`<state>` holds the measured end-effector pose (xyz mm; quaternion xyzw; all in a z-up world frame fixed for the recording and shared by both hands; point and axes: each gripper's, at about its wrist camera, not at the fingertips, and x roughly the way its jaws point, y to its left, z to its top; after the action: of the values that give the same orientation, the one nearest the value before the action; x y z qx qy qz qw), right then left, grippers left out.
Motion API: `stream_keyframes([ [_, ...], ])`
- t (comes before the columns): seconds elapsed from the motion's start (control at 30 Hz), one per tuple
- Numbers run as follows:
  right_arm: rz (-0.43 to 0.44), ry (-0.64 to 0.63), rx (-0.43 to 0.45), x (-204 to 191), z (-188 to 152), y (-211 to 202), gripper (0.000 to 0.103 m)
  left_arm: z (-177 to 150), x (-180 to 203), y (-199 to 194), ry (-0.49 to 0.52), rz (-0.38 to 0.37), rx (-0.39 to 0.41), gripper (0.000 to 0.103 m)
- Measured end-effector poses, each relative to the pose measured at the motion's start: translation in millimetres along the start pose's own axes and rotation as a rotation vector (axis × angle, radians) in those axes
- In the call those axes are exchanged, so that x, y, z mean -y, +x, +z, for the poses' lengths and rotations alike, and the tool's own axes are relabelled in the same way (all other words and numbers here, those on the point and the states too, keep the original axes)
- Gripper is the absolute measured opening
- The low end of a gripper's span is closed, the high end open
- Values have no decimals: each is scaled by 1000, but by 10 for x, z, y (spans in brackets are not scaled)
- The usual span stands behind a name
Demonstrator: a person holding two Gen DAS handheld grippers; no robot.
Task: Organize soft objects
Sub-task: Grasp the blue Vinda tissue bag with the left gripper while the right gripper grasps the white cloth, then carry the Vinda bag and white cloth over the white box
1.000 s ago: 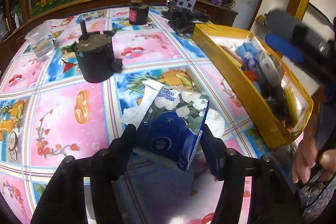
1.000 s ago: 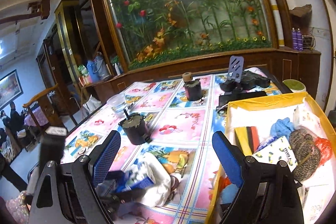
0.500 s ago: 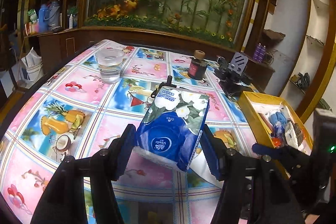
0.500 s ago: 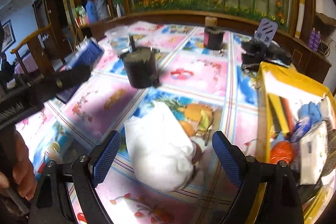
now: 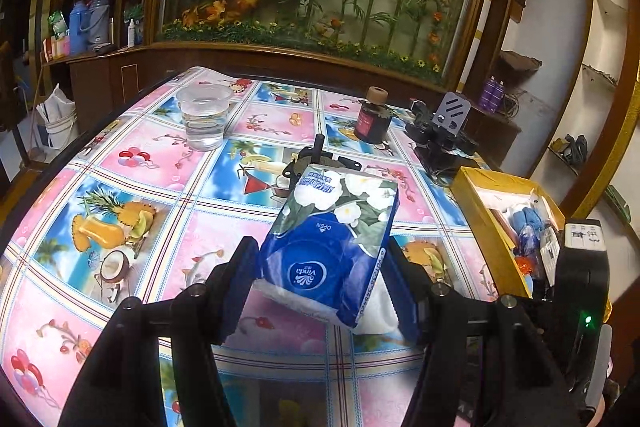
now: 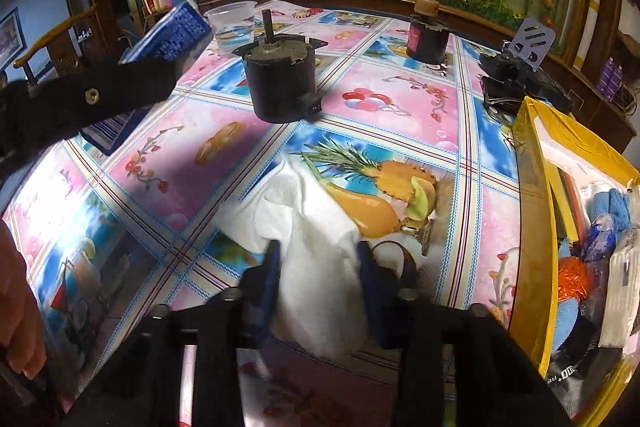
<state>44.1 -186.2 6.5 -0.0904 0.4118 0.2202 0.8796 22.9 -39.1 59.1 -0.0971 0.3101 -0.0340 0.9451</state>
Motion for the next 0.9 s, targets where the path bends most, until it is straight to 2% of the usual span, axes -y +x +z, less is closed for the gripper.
stream_keyframes([
  [0.07,20,25,30,55,15,-56,23,-3,6,1,4,-2,1,61],
  [0.23,12,77,149,139,65,-293,23,-12,48,22,23,-5,-4,61],
  [0.47,-8,168,262,326,87,-543,23,-42,156,15,70,10,9,61],
  [0.9,-41,264,359,546,71,-790,23,-77,262,-15,121,39,38,61],
])
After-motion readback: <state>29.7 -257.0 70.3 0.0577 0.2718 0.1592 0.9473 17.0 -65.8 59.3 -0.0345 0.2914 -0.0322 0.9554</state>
